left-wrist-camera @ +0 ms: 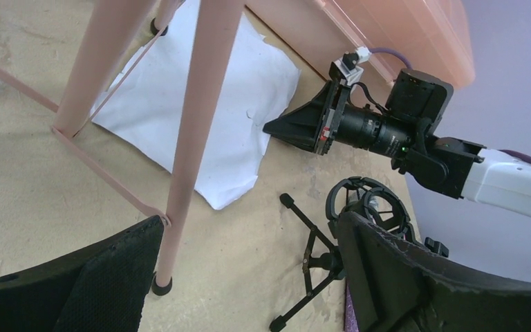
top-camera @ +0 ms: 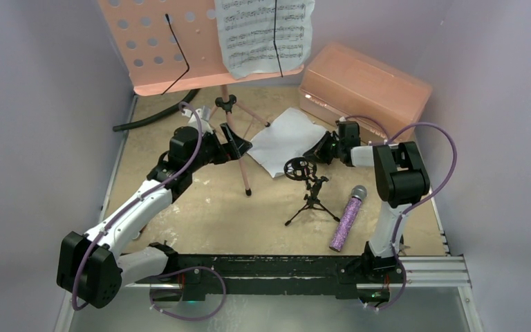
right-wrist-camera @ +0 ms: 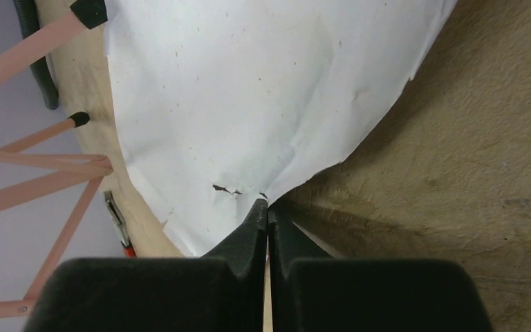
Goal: Set up the instrument practice props
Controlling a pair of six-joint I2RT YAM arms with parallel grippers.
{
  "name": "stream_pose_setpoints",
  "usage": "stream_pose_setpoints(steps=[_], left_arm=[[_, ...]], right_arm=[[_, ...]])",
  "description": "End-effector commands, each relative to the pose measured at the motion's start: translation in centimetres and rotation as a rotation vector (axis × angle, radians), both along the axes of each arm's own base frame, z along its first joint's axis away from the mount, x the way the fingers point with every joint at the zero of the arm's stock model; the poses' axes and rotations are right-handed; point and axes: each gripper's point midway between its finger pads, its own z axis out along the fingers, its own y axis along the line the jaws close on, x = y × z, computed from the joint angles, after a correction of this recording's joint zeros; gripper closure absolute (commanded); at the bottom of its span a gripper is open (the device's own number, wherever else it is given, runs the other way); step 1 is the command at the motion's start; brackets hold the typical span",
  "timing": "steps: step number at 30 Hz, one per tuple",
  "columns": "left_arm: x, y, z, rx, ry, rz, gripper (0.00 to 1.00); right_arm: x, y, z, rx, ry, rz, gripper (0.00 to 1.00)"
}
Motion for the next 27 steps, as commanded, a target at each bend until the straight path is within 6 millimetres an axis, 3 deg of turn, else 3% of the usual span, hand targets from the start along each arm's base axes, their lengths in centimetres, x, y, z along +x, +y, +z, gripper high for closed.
stream_pose_setpoints(steps=[1,8,17,22,27], left_arm=[[0.2,-0.9,4.0,-0.009,-0.159,-0.073,0.06],[0.0,-1.6,5.7,0.009,-0.25,-0.14,0.09],[-0.3,-2.9,7.8,-0.025,-0.332,-0.21,0.11],[-0.8,-3.9,8.5,-0.017,-0.395,-0.266,0.12],[-1.5,-5.3,8.9,0.041,-0.473,-0.337,0.18]], right_arm=[[0.1,-0.5,1.8,-0.066,-0.026,0.029,1.0],[1.2,-0.2,8.9,-0.067,-0.151,0.064,1.0],[0.5,0.2,17.5,-0.019,-0.284,0.076,1.0],[-0.6,0.5,21.5,0.036,-0.322,0.07,1.0],[-1.5,0.6,23.9,0.062,-0.341,0.065,1.0]])
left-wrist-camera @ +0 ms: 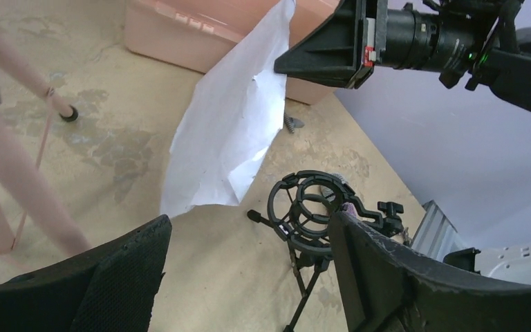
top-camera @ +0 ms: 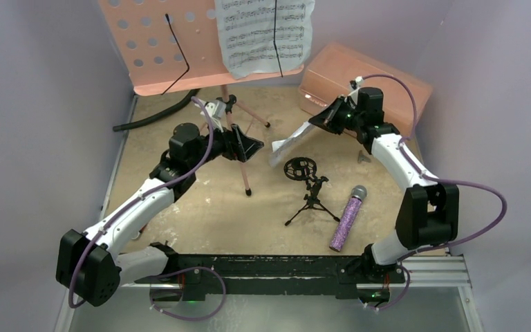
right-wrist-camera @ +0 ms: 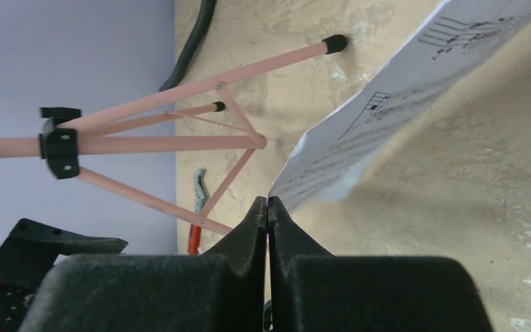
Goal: Set up the instrument practice props
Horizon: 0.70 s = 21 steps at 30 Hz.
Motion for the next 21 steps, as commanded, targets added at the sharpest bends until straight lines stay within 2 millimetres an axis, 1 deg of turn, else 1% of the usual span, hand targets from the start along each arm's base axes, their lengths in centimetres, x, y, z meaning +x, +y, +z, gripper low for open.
stream_pose_setpoints(steps=[1,4,10,13,18,21], left_arm=[[-0.5,-1.9,3.9,0.031,-0.207,-0.09,0.2],[-0.9,-2.5,4.3,0.073,-0.276,-0.107,0.22],[-2.0,-3.9,4.7,0.178,-0.433,-0.165,0.23],[-1.8,-4.2,4.8,0.227,-0.459,-0.155,0.24],[-0.9,-3.6,5.0,0.316,-0.534,-0.064,0.23],[-0.8,-4.0,4.7,0.351,-0.57,-0.076,0.23]], right_arm=[[-1.3,0.5,4.6,0.052,-0.05,0.024,1.0],[-1.9,0.6,5.4,0.065,-0.053,0.031,1.0],[-2.6,1.2,6.5,0.117,-0.048,0.058,1.0],[-2.8,1.4,6.9,0.127,-0.049,0.066,1.0],[-3.1,1.7,7.7,0.154,-0.055,0.087,1.0],[-3.3,1.9,8.2,0.164,-0.061,0.098,1.0]])
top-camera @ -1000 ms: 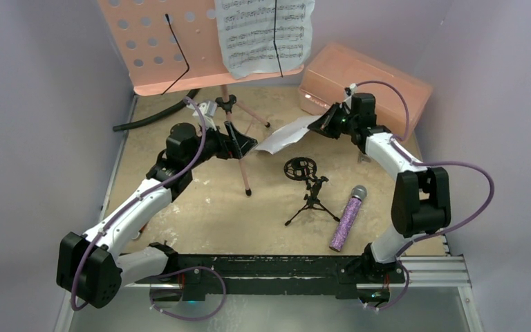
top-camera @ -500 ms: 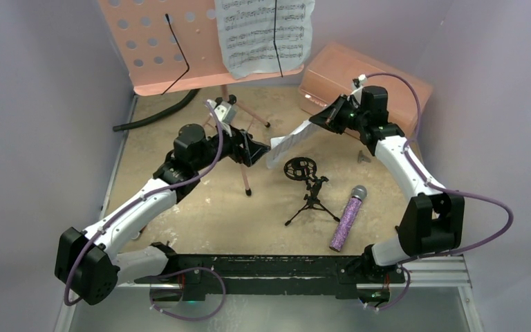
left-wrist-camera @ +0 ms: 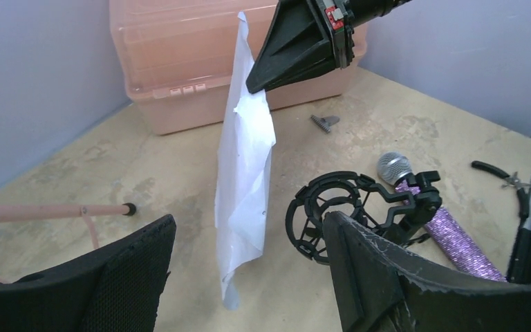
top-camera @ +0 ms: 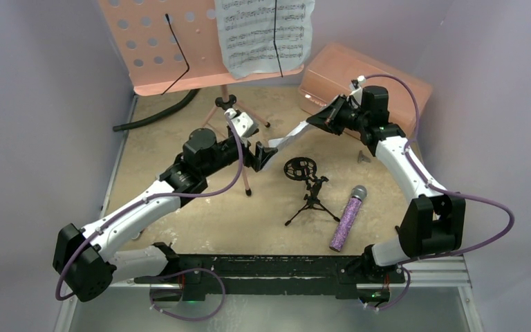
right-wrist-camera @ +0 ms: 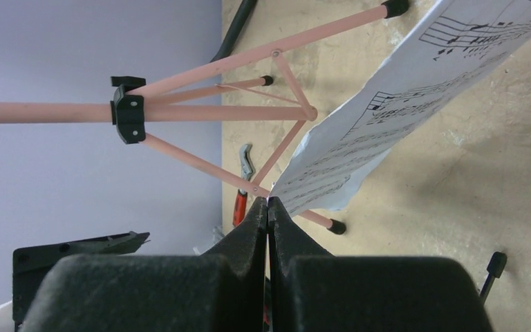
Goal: Set up the instrument practice props
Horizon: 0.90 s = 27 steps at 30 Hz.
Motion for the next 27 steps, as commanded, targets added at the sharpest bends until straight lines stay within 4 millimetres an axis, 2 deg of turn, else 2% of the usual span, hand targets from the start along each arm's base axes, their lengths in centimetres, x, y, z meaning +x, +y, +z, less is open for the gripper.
stream_pose_setpoints(steps=[1,6,11,14,17,22,26,27], left_arm=[[1.2,0.0,1.7,0.052,-0.139,0.036,0.23],[1.2,-1.7,0.8,0.099,-0.15,0.0,0.23],[2.6,-2.3,0.1,0.161,-0.169,0.062,0.24],[3.3,-2.5,-0.4,0.191,-0.177,0.093,0.28],[3.7,-3.0,-0.6,0.212,-0.192,0.09,0.39],[3.7,-3.2,-0.5,0.208,-0.209,0.09,0.7],[3.5,-3.3,-0.6,0.214,-0.208,0.078,0.98],[3.4,-3.3,-0.6,0.215,-0.206,0.076,1.0]], right_arm=[[-0.7,0.8,4.3,0.051,-0.091,0.044,1.0],[-0.8,1.0,4.8,0.066,-0.1,0.057,1.0],[-1.0,1.3,5.1,0.083,-0.105,0.075,1.0],[-1.1,1.5,5.5,0.093,-0.108,0.087,1.0],[-1.3,1.6,5.9,0.101,-0.128,0.102,1.0],[-1.3,1.7,6.2,0.105,-0.14,0.11,1.0],[-1.3,1.7,6.4,0.102,-0.15,0.111,1.0],[-1.3,1.7,6.6,0.099,-0.155,0.111,1.0]])
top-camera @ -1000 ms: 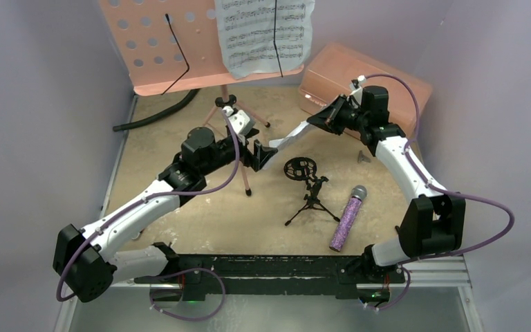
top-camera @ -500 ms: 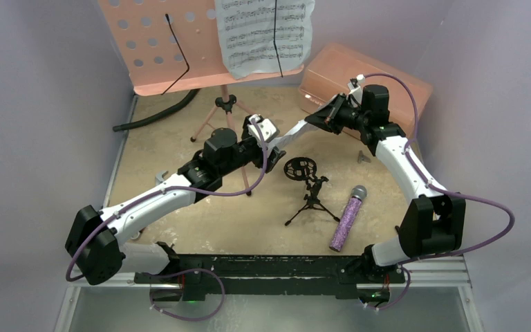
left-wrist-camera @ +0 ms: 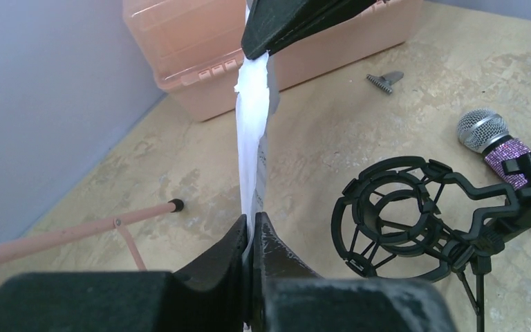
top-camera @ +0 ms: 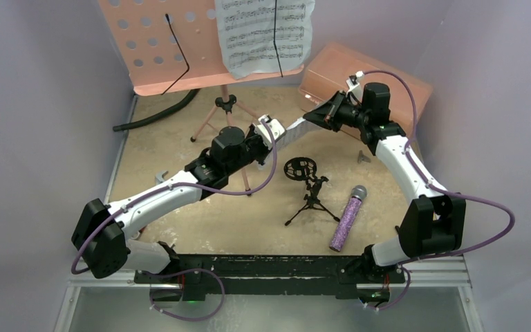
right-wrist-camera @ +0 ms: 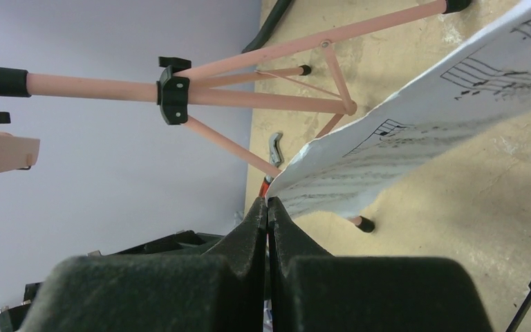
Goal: Set up the instrument practice props
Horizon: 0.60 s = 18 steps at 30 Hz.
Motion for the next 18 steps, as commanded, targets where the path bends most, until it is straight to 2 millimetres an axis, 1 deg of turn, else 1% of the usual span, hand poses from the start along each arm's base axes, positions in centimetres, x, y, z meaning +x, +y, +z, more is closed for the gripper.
stream_pose_setpoints(steps=[1,3,4,5,6,7,9,13,15,16,18], left_arm=[[0.3,-0.4,3.0,-0.046,-0.066,-0.002,1.0],[0.2,-0.3,3.4,-0.053,-0.067,-0.001,1.0],[0.1,-0.3,3.6,-0.056,-0.067,0.0,1.0],[0.0,-0.1,3.9,-0.06,-0.071,0.003,1.0],[-0.1,0.0,4.0,-0.061,-0.072,0.004,1.0],[-0.2,0.2,4.4,-0.064,-0.076,0.006,1.0],[-0.4,0.5,4.9,-0.068,-0.081,0.01,1.0],[-1.0,1.2,5.8,-0.068,-0.092,0.01,1.0],[-1.3,1.4,6.4,-0.063,-0.098,0.001,1.0],[-1.5,1.5,6.6,-0.056,-0.103,-0.006,1.0],[-1.9,1.5,7.2,-0.043,-0.111,-0.027,1.0]], right_arm=[[-0.6,0.3,4.2,0.019,-0.12,0.028,0.98],[-0.7,0.3,4.6,0.013,-0.133,0.036,0.9],[-1.0,0.3,4.6,0.005,-0.128,0.05,0.84],[-0.9,0.2,5.2,-0.008,-0.145,0.046,0.74],[-0.8,0.0,5.3,-0.033,-0.159,0.044,0.67],[-0.7,-0.2,5.9,-0.056,-0.185,0.041,0.61],[-0.6,-0.4,7.4,-0.088,-0.246,0.047,0.53],[-1.1,-0.4,10.0,-0.128,-0.387,0.077,0.43],[-1.3,-0.6,11.2,-0.162,-0.477,0.081,0.36],[-1.6,-0.8,11.9,-0.177,-0.528,0.083,0.32],[-2.6,-0.8,13.1,-0.198,-0.64,0.109,0.3]])
